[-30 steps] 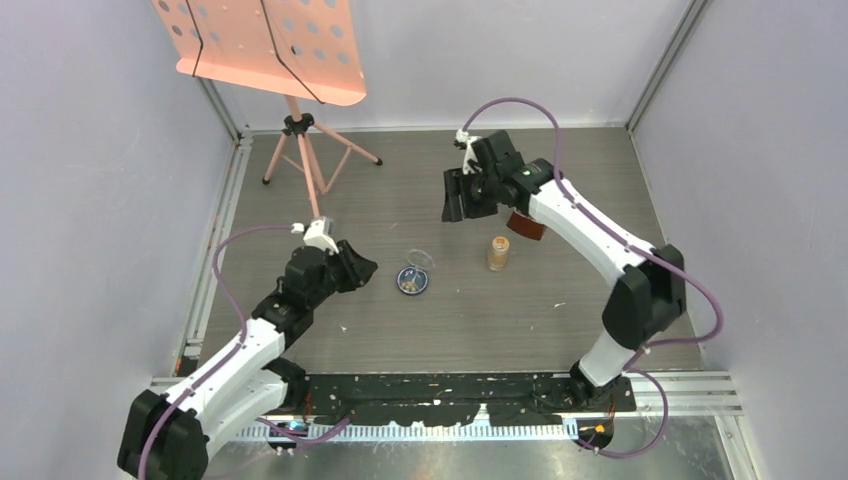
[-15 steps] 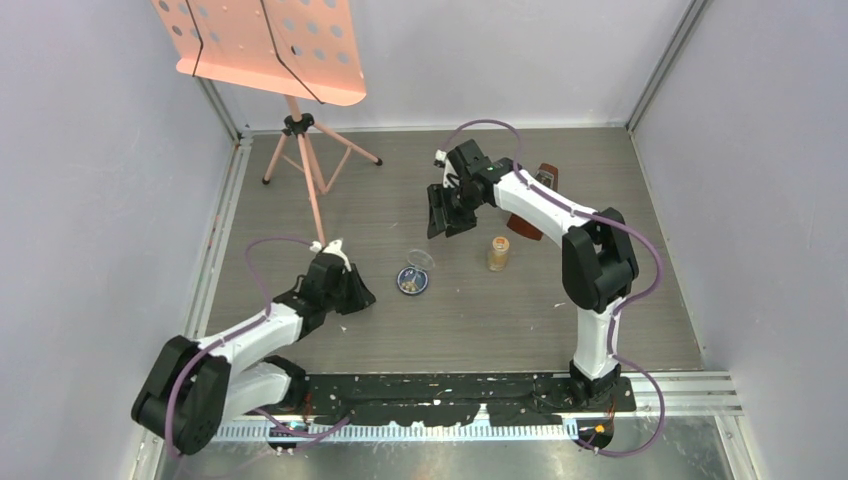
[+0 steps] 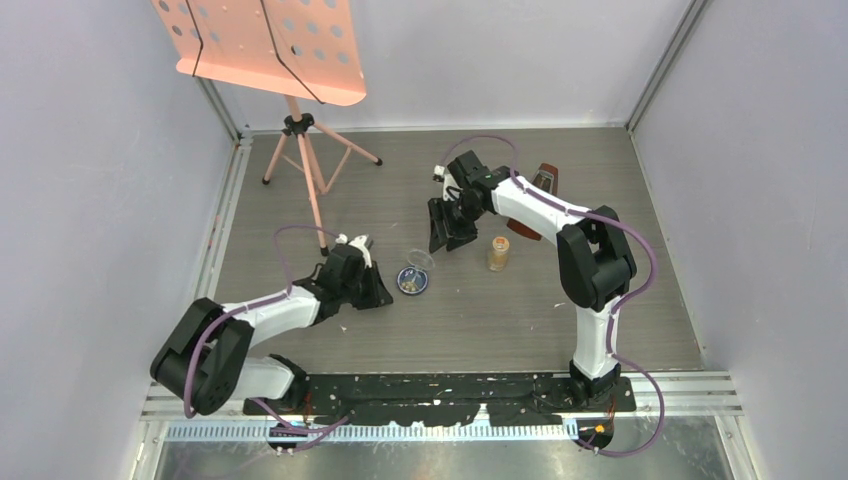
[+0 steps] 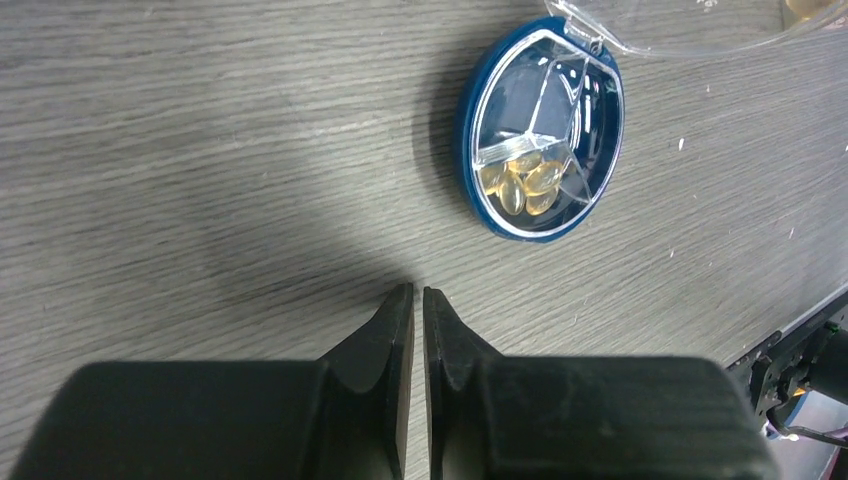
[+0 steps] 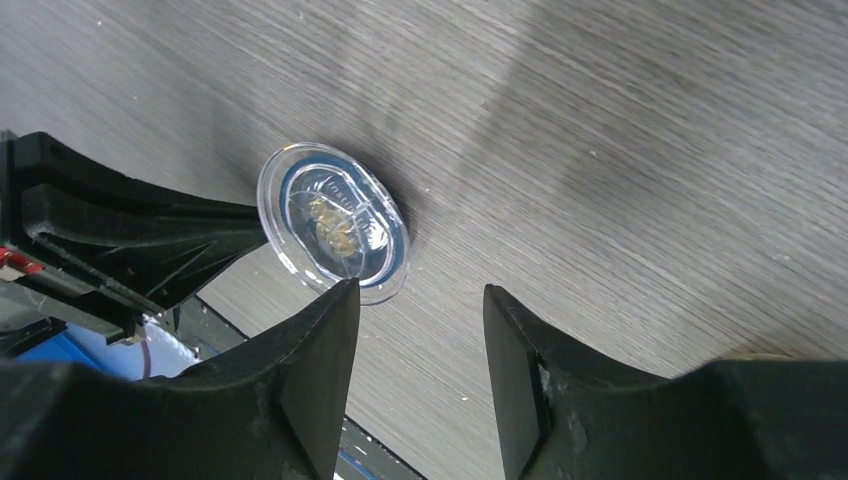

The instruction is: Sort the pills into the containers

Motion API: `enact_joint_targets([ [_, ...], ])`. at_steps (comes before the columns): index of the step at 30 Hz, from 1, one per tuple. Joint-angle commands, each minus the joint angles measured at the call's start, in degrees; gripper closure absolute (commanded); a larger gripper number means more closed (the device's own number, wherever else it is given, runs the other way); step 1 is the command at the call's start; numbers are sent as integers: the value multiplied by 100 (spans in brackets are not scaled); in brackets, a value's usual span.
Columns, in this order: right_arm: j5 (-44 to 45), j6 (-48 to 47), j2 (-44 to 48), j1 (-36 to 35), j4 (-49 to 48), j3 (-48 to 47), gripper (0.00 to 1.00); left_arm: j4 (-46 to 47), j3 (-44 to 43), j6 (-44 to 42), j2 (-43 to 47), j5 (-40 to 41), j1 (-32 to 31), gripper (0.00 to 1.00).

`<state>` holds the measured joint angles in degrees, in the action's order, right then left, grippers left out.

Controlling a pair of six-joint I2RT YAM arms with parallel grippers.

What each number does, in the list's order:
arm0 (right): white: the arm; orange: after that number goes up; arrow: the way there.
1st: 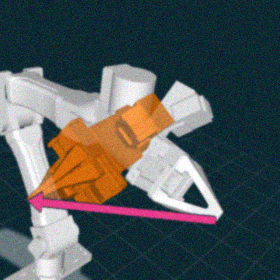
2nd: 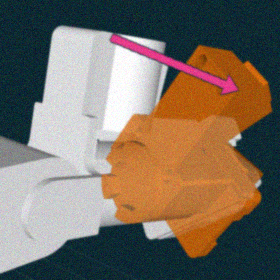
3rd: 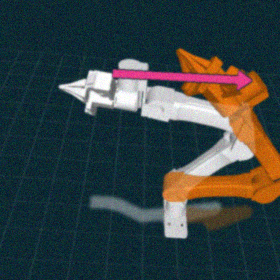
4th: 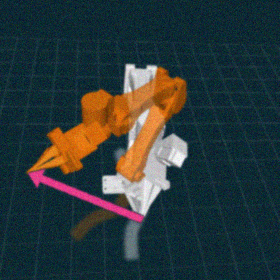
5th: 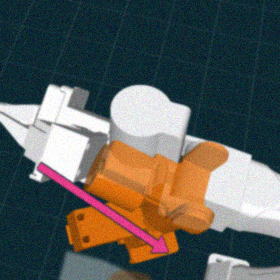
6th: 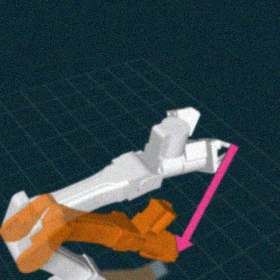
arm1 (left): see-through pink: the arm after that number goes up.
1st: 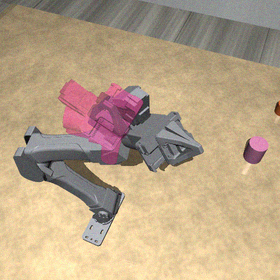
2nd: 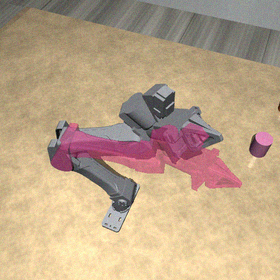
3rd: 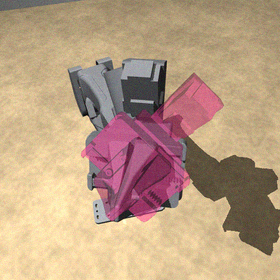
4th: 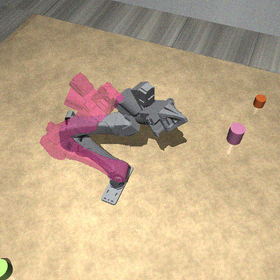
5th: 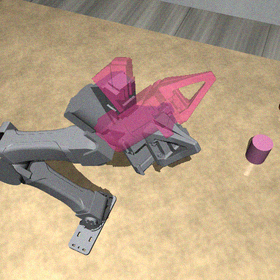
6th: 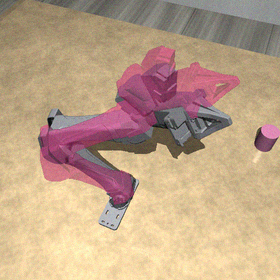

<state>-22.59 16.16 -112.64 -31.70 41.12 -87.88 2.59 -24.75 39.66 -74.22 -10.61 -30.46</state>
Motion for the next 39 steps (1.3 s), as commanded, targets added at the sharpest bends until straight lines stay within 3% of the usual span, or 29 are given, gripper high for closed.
enact_joint_targets([
  [1, -373, -73, 117, -53, -272, 5, 46, 120, -237, -38, -153, 164, -30, 91],
  [25, -929, 419, 543, -204, -933, 775, 51, 758, -411, 261, -630, -47, -30, 93],
  [32, -432, 617, 754, -142, -760, 694, 51, 518, -297, 269, -367, 196, -30, 94],
  [39, -1084, 449, 957, -99, -807, 632, 51, 348, 125, 329, 312, 514, -30, 95],
])
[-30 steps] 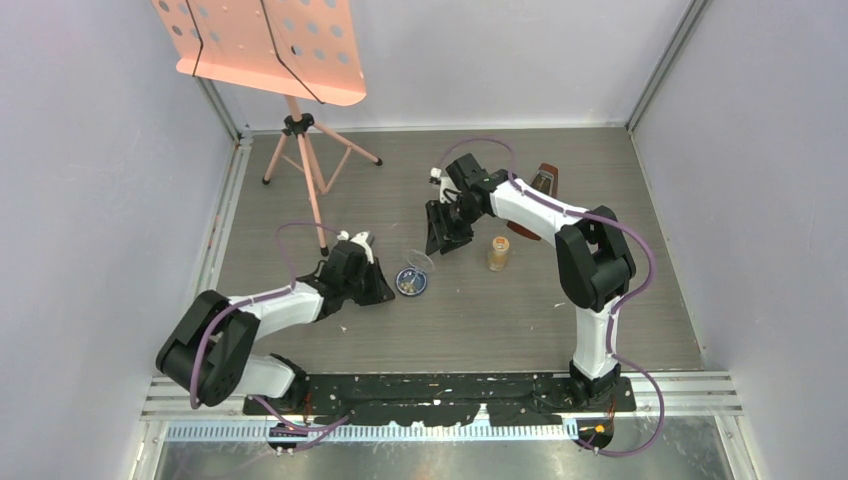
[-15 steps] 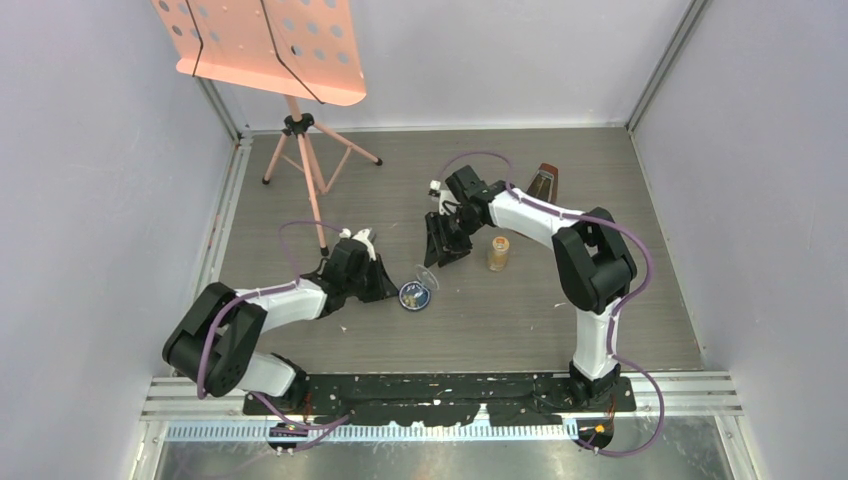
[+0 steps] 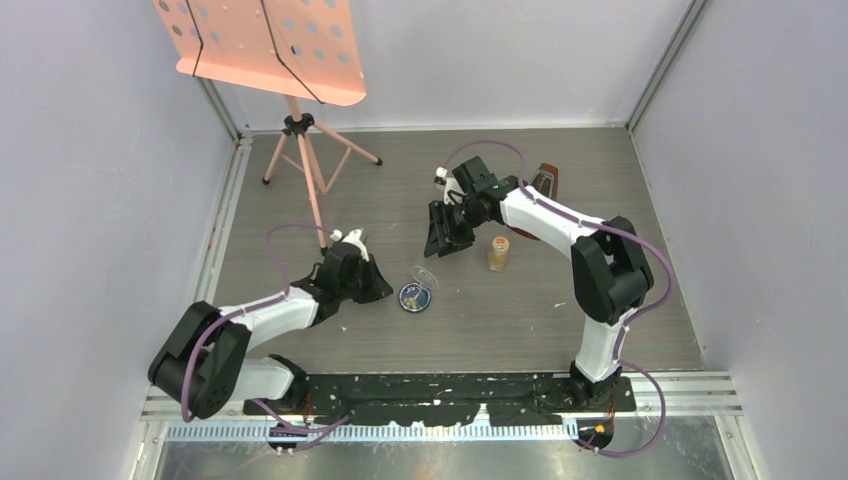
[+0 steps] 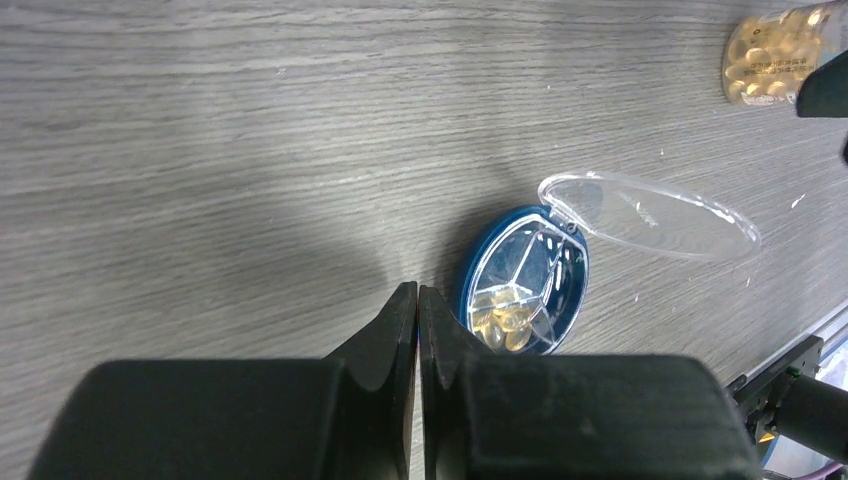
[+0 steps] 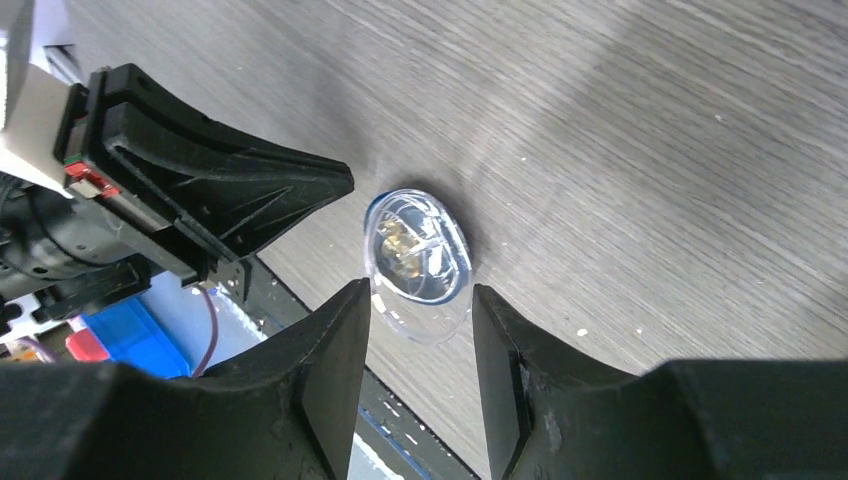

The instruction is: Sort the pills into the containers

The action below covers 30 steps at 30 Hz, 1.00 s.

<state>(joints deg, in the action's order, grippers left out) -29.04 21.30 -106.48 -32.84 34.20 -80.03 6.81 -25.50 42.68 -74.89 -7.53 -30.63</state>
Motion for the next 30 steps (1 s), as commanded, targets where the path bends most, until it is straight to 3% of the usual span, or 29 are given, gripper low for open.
enact_joint_targets([
  [1, -577, -78, 339, 15, -97, -149, 52, -123, 217, -12, 428, 139, -25, 95],
  [10, -753, -338, 441, -103, 19, 110, 55, -554, 264, -50, 592, 282, -597, 100],
  [21, -471, -369, 534, -161, 54, 194, 61, -377, 361, 1131, 575, 229, -982, 100],
  [30, -329, -143, 559, -207, -231, 332, 64, -578, 176, 2115, 331, 581, -1085, 89],
])
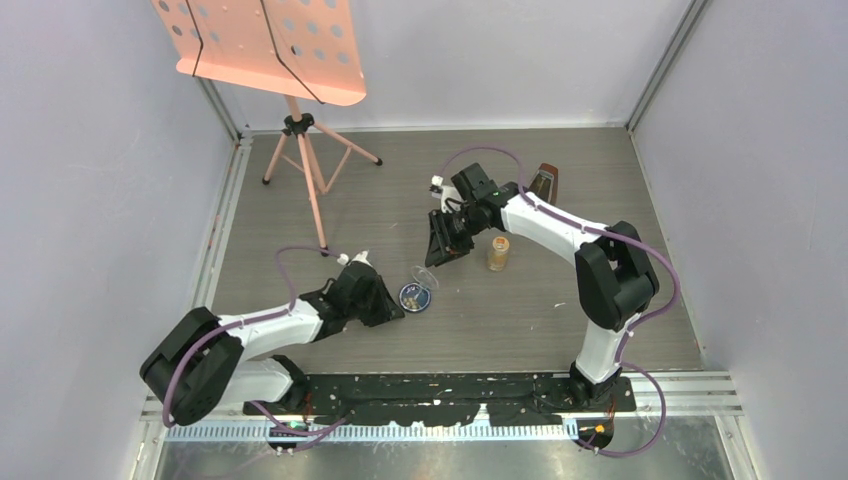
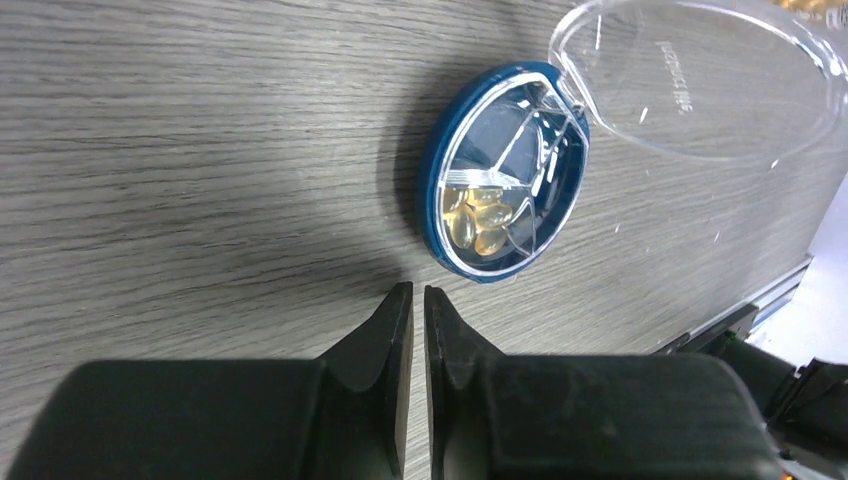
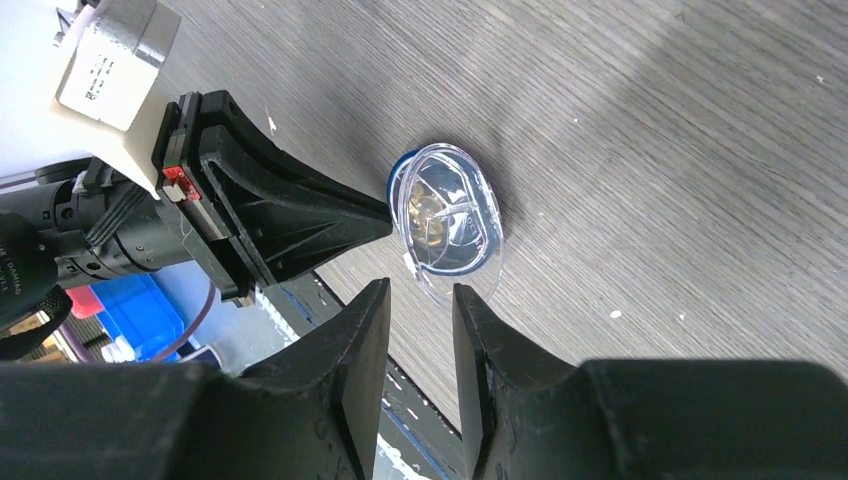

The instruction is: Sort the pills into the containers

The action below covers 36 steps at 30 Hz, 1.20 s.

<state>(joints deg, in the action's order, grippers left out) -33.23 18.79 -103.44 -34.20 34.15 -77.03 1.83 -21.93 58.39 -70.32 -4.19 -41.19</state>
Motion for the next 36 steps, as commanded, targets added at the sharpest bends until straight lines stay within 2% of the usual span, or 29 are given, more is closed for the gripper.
enact_joint_targets([
  [1, 111, 112, 245, -84, -239, 27, 64, -142, -232, 568, -173, 271, -34, 88],
  [9, 166, 106, 124, -147, -280, -37, 60, -599, -382, 659, -176, 555, -73, 88],
  [16, 180, 108, 87, -207, -291, 59, 65, -510, -406, 644, -219, 578, -73, 87],
  [22, 161, 132, 95, -255, -321, 157, 77, -409, -434, 633, -335, 552, -73, 88],
  [36, 152, 108, 68, -347, -320, 228, 78, -349, -511, 630, -409, 532, -73, 89],
])
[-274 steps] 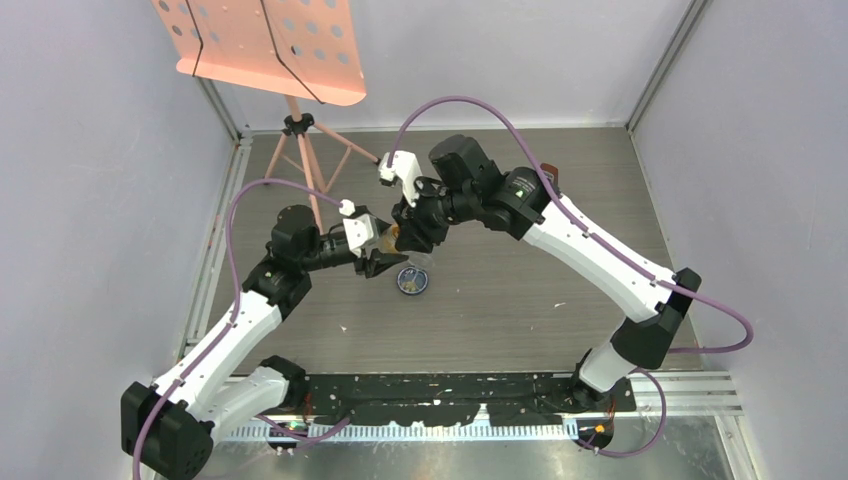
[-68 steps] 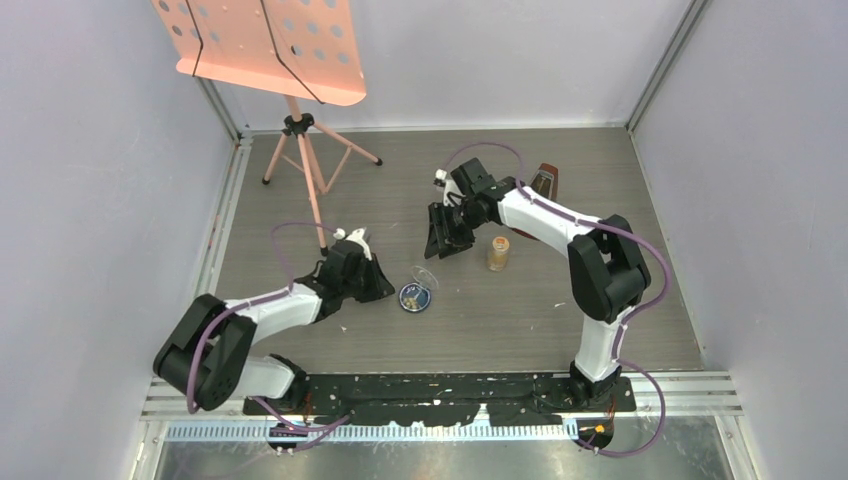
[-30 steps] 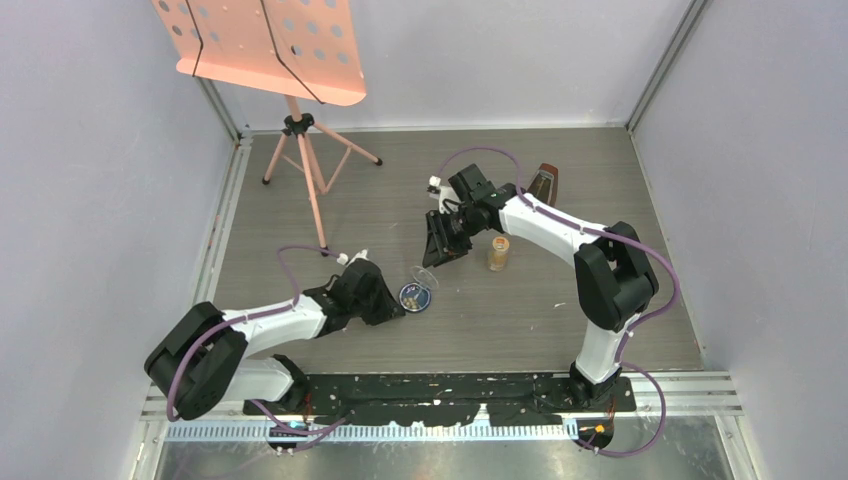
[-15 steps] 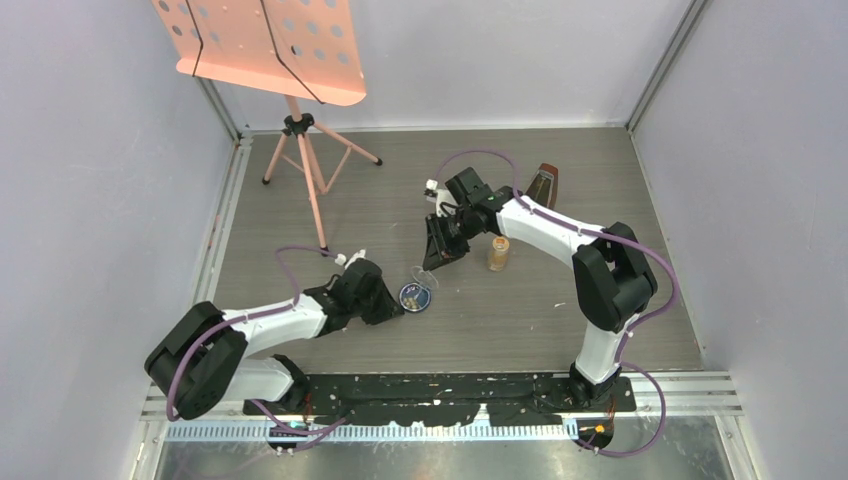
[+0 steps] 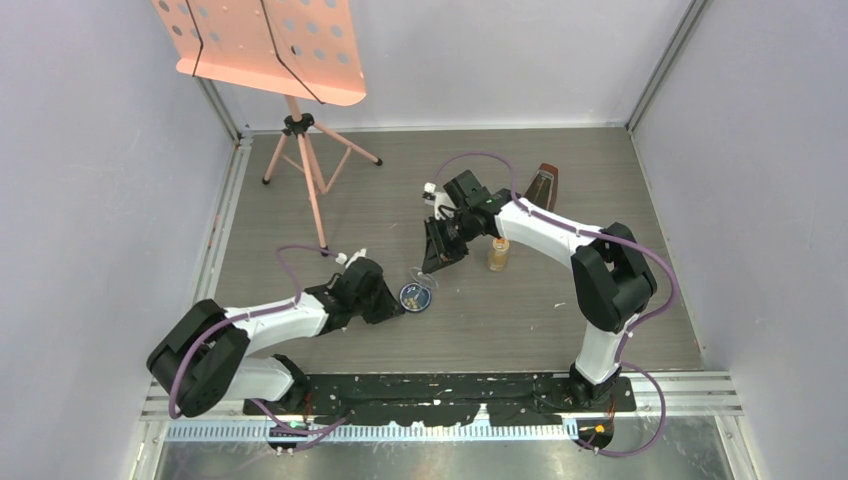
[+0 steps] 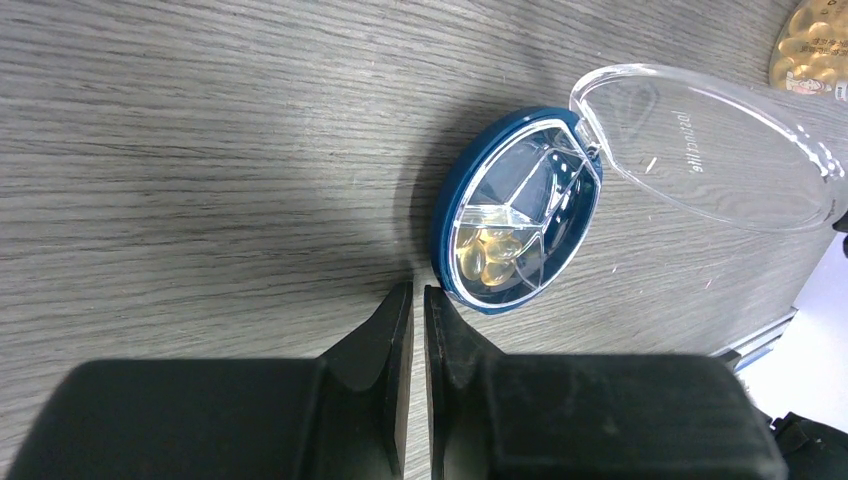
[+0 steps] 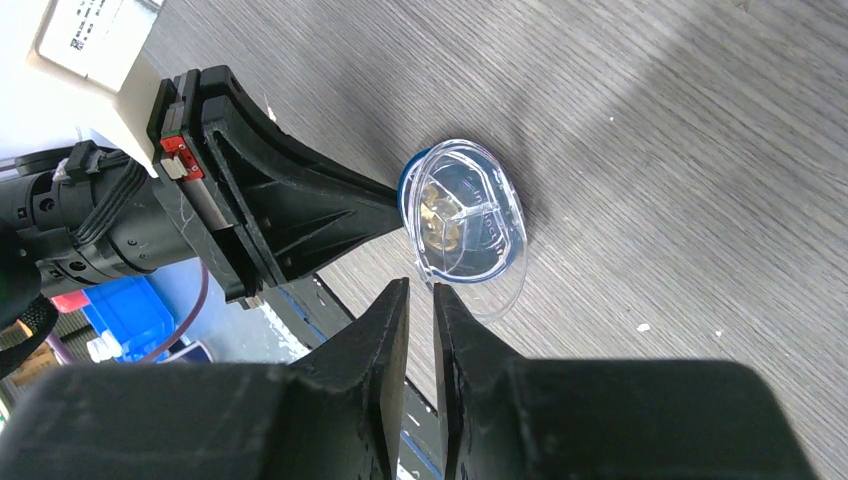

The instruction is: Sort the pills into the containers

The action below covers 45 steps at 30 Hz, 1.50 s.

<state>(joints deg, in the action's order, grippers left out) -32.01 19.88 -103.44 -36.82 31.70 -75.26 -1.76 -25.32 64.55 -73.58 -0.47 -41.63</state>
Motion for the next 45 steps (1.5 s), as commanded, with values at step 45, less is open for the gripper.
enact_joint_targets([
  [45, 752, 238, -213, -831, -356, 355, 78, 79, -201, -19, -236, 223, -30, 89],
])
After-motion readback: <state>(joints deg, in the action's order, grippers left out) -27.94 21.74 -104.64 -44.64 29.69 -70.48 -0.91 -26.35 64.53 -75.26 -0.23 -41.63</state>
